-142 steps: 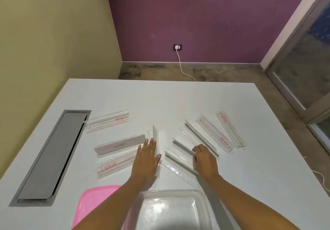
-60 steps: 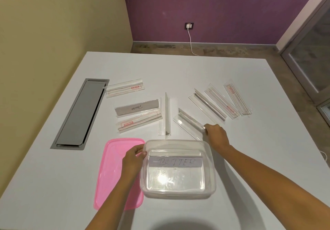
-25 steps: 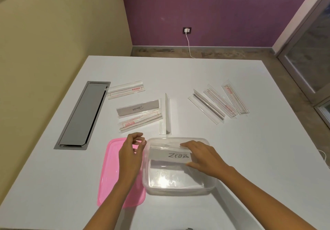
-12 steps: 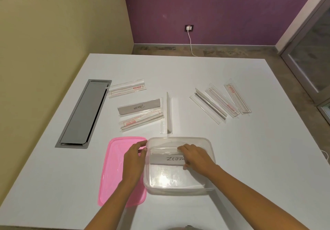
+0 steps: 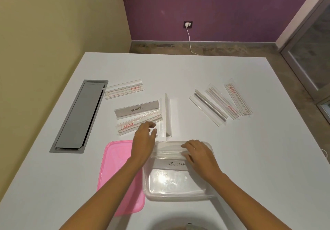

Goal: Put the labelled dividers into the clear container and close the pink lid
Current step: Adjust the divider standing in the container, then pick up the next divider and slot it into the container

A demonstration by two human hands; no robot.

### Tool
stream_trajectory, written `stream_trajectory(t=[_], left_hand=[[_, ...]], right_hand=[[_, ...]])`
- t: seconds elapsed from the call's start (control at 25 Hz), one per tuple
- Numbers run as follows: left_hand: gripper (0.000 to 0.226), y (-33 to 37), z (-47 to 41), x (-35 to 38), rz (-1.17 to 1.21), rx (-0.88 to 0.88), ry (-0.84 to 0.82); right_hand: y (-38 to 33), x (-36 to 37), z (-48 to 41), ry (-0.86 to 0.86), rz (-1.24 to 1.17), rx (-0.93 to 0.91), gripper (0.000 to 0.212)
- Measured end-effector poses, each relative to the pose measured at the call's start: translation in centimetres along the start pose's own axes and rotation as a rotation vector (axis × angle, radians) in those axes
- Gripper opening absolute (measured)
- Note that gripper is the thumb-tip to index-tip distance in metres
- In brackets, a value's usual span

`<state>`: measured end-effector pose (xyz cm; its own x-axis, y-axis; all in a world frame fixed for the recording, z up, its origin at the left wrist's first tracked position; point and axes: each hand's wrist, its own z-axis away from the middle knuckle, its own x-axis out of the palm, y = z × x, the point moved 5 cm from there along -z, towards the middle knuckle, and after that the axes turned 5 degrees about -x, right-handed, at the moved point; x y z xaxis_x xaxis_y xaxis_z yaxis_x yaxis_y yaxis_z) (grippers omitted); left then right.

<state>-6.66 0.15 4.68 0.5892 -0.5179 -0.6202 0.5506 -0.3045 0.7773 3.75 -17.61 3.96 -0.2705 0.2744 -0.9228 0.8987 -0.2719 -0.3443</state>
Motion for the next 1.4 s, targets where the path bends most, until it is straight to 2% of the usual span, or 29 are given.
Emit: stream_trajectory(t=[0.12, 0.36, 0.48, 0.56, 0.68, 0.8, 1.0, 1.08, 1.12, 1.28, 1.4], left_hand=[[0.024, 0.5, -3.4, 2.9, -0.058, -0.098, -0.127], [0.043, -0.6, -6.7, 7.5, -0.155, -0.330, -0.302], [0.034, -0.6, -7.4, 8.2, -0.158, -0.337, -0.321], [0.011, -0.3, -7.7, 8.1, -0.221, -0.307, -0.323], [0.039, 0.0, -7.9, 7.4, -0.261, -0.298, -0.287], [0.044, 0.9, -7.1, 6.4, -0.159, -0.306, -0.259], [0.029, 3.5, -3.6, 5.3, 0.295, -0.316, -0.296], [0.010, 4.7, -1.7, 4.9, 0.449, -0.303, -0.339], [0.007, 5.4, -0.8, 4.7, 0.490, -0.291, -0.358], [0.018, 6.7, 2.7, 4.3, 0.532, -0.233, -0.449], [0.021, 6.3, 4.4, 3.5, 0.533, -0.227, -0.574]], right_hand=[[0.6, -1.3, -0.9, 0.098, 0.027, 0.057, 0.022], [1.6, -1.4, -1.7, 0.071, -0.011, 0.130, 0.016], [2.1, -1.4, -1.8, 0.068, -0.023, 0.148, 0.014], [2.2, -1.3, -1.7, 0.048, -0.029, 0.145, 0.012], [2.3, -1.4, -1.8, 0.044, -0.052, 0.157, 0.011], [2.5, -2.0, -2.1, 0.104, -0.142, 0.210, 0.010], [3.8, -3.4, -2.9, 0.278, -0.496, 0.459, 0.028], [4.1, -3.7, -3.4, 0.258, -0.670, 0.581, 0.038], [4.0, -3.7, -3.7, 0.225, -0.751, 0.624, 0.042], [3.2, -3.9, -4.0, 0.124, -1.012, 0.648, 0.042], [2.3, -4.3, -3.3, 0.089, -1.093, 0.612, 0.042]])
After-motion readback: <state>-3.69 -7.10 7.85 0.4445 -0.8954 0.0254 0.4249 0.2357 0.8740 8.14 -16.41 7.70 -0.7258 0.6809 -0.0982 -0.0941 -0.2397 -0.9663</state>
